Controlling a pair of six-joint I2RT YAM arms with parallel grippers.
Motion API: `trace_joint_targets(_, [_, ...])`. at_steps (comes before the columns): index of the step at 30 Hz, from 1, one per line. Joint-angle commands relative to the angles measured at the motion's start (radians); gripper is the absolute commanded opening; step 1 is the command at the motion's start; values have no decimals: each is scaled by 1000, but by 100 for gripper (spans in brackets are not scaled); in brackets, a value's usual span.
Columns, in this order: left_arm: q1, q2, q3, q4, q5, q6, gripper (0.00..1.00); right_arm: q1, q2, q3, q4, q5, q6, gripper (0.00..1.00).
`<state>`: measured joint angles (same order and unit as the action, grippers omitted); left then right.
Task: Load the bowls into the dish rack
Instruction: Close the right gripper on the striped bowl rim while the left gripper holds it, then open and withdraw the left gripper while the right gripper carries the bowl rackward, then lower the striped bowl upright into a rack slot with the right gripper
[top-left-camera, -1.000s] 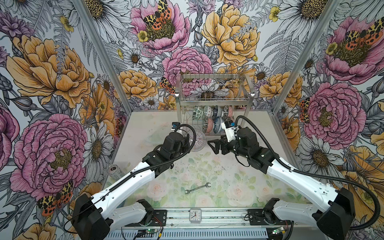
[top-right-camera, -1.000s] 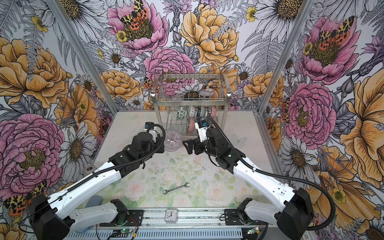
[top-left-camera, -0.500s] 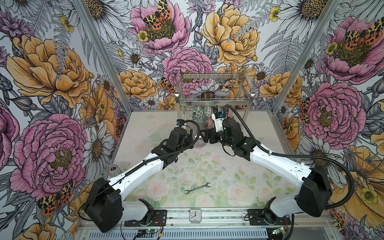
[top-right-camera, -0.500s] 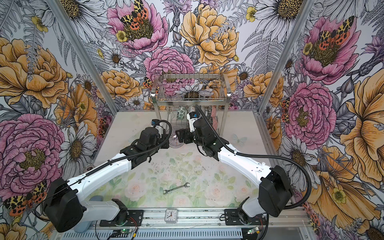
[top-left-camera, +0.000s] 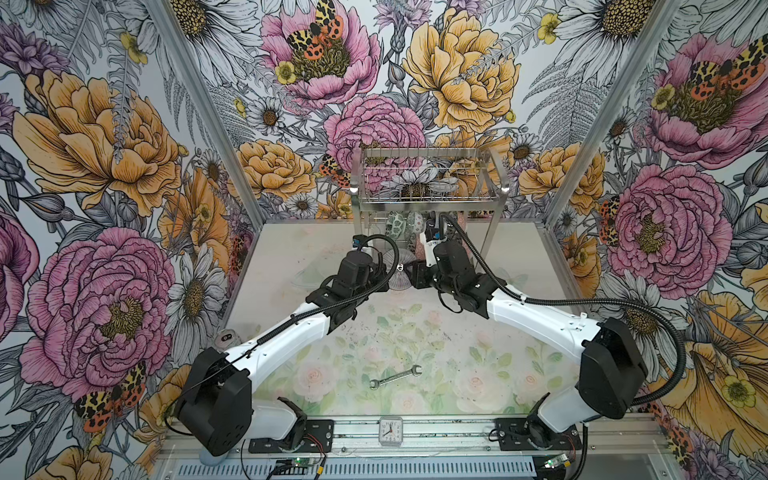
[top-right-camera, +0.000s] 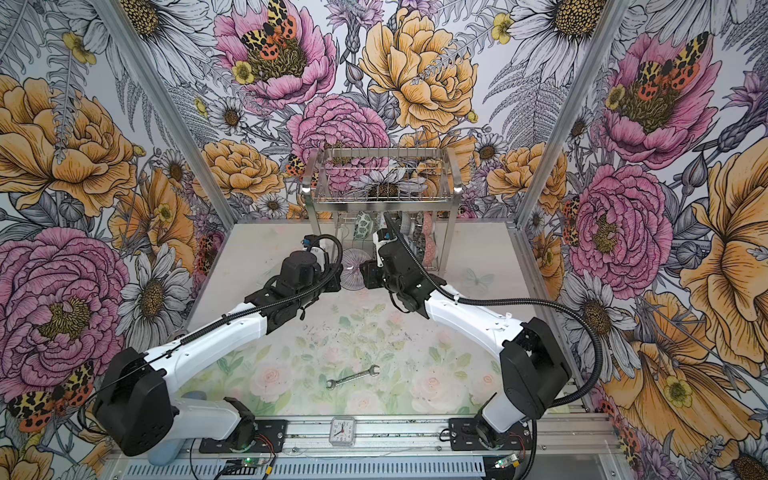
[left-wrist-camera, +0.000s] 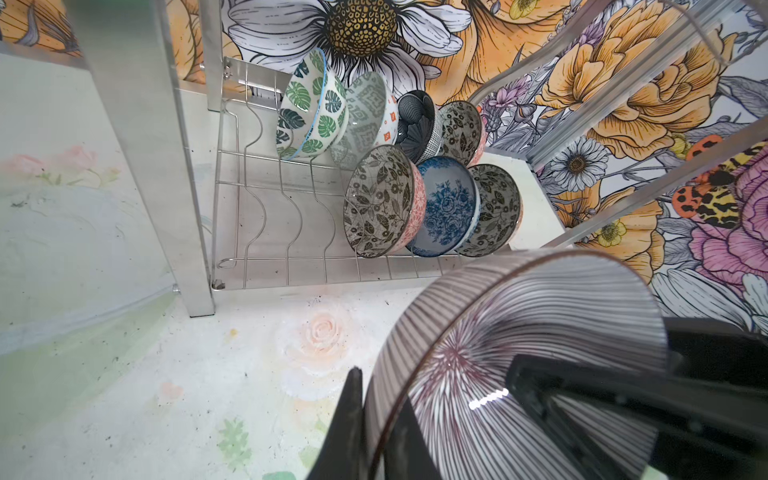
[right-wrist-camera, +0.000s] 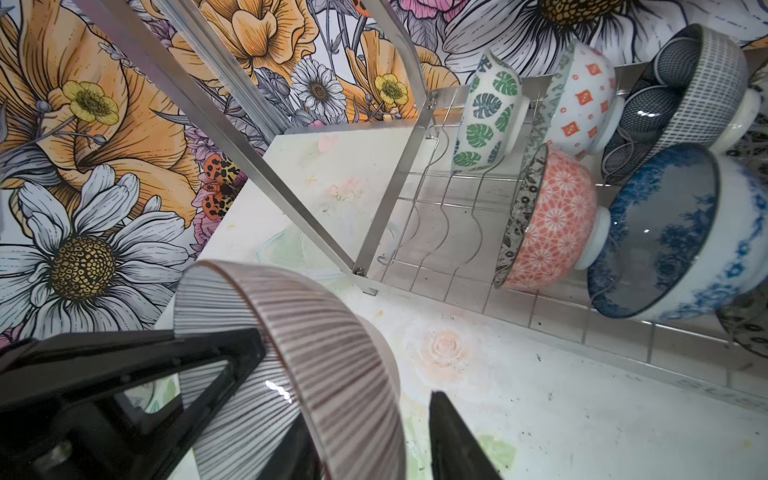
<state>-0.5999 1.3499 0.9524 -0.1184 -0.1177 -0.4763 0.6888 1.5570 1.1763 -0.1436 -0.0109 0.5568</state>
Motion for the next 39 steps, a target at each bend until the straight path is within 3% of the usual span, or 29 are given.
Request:
trace_joint_targets(1, [4,-2,45,96,40,-36,0,6,15,46,26,12,20,28])
trace_joint_targets(3, [3,6,50,105,48,-38,0,6,25,52,25,11,17,17])
trace_joint_targets(5, [6,14,65,99,52,-39,0,5,36,71,16,1,14,0])
trace_joint_targets(10, [8,18,67,107,33,1,0,7,54,94,10,19,-50,0])
trace_joint_targets(11, [11,14,71,88,26,13,13,8,54,94,10,34,-64,0])
trace_joint_targets(12, [16,9,83,59,28,23,32,8,53,95,10,47,-71,0])
trace_joint_targets(14, [23,-17,118,-37,31,65,84,8,50,101,11,72,-99,0])
trace_joint_targets(15, [25,-33,138,-92,25,90,98,8,50,106,12,83,-112,0])
trace_joint_targets(18, [34,-94,198,-280,-9,179,99,11,65,132,15,145,-170,0])
trace_joint_targets(20, [62,-136,228,-402,-12,213,99,24,86,153,18,245,-224,0])
trace_joint_targets(26, [157,-254,274,-599,18,309,99,44,178,215,26,455,-295,0])
trace_joint_targets(33, [267,-254,245,-639,50,403,98,67,304,325,32,748,-431,0])
trace_joint_targets(39, [345,-258,176,-585,98,453,99,68,412,428,55,856,-539,0])
